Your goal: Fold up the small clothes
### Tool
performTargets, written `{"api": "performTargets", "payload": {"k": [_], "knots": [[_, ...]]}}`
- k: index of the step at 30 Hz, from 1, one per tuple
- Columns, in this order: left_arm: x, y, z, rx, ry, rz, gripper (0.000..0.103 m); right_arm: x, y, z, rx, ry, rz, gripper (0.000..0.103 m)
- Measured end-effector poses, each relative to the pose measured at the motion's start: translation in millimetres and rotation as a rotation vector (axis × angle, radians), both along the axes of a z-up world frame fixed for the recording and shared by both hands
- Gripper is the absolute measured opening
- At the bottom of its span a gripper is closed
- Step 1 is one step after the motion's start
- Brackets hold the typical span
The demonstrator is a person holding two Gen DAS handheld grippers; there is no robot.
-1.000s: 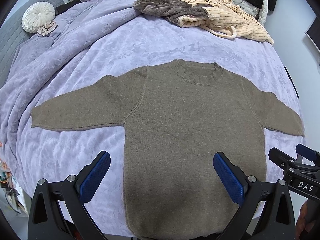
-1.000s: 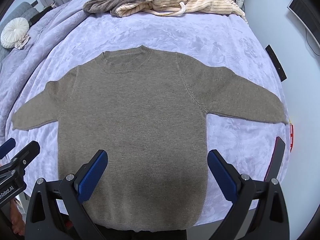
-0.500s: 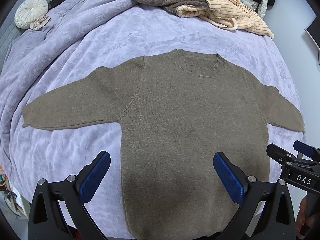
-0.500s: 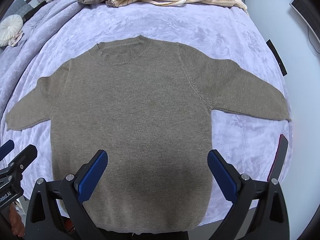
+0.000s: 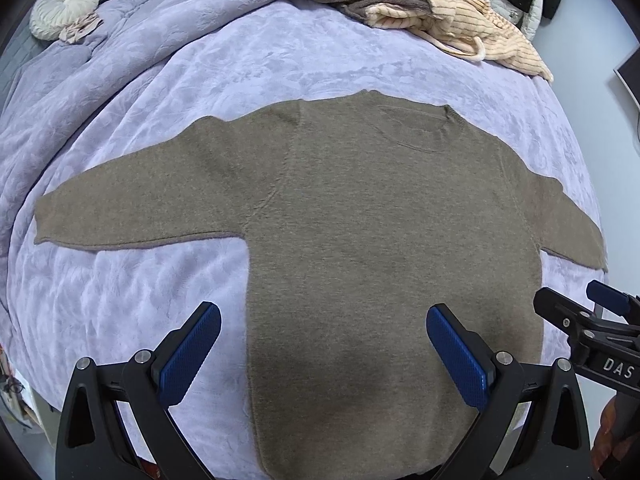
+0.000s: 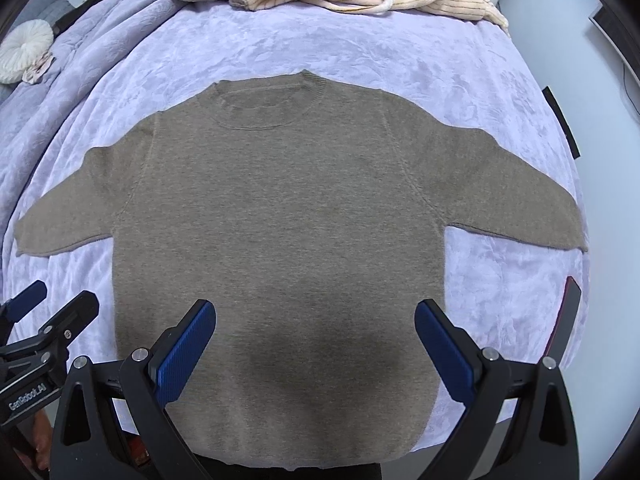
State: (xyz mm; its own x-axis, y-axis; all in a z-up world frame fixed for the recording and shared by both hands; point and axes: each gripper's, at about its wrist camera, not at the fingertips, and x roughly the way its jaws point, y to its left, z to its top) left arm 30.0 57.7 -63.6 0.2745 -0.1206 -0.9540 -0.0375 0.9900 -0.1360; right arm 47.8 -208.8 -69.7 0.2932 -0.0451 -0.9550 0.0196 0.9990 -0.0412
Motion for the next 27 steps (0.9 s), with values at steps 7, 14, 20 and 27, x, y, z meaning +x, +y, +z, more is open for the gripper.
{"api": "performTargets", "payload": {"k": [7, 14, 20, 27], "knots": [[-5, 66, -32, -0.035, 0.026, 0.099, 0.103, -5, 39, -15, 0.054, 0.020, 0.077, 0.100], [5, 193, -83, -0.135, -0.021, 0.338, 0.103, -19, 85, -46, 0.105, 0.069, 0.160, 0.100], [16, 294, -135, -0.248, -0.040, 0.575, 0.103, -33, 128, -69, 0.155, 0.093, 0.249, 0.100], [16, 339, -151, -0.270, -0.110, 0.727, 0.038, -41, 150, -95, 0.212, 0.131, 0.312, 0.100]]}}
